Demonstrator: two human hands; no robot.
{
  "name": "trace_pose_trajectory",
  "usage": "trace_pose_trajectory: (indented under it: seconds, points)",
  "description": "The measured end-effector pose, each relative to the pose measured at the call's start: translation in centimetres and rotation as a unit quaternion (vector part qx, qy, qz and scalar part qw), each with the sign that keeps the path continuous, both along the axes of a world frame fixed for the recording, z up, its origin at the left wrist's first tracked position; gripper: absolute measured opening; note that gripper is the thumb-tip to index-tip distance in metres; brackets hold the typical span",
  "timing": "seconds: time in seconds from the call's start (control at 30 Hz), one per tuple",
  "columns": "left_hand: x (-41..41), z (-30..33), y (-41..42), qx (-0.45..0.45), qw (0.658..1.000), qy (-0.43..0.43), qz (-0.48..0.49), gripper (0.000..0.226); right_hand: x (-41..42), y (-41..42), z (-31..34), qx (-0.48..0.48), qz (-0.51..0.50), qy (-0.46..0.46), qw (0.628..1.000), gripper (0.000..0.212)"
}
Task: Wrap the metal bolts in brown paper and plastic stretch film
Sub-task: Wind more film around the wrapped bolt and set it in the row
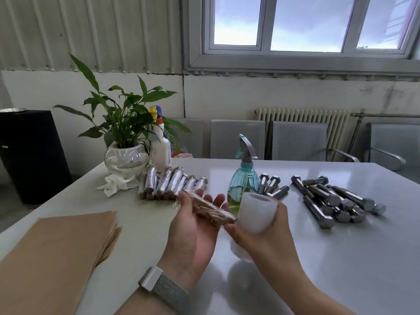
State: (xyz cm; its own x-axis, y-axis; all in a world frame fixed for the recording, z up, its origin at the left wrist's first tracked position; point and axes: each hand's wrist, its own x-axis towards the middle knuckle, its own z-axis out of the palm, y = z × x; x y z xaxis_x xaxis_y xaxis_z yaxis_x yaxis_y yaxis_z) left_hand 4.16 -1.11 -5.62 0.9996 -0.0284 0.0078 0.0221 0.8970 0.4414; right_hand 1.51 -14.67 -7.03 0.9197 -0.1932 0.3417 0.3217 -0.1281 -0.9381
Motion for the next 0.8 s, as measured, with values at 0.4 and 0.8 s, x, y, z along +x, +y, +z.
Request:
trace_pose_trajectory:
  seconds: [0.4,0.8]
  points:
    - [-1.0,-0.2,-0.3,0.344,0.902,-0.138,0.223,0.041,-1.3,-0.9,1.5,0.271,0.273,0.317,0.867,0.049]
    - [-1.7,-0.1,-0.7,0.433,0.863,-0.136,0.22,0.053,-1.9,-0.8,2.0,0.112,0.291,0.245,0.918,0.051]
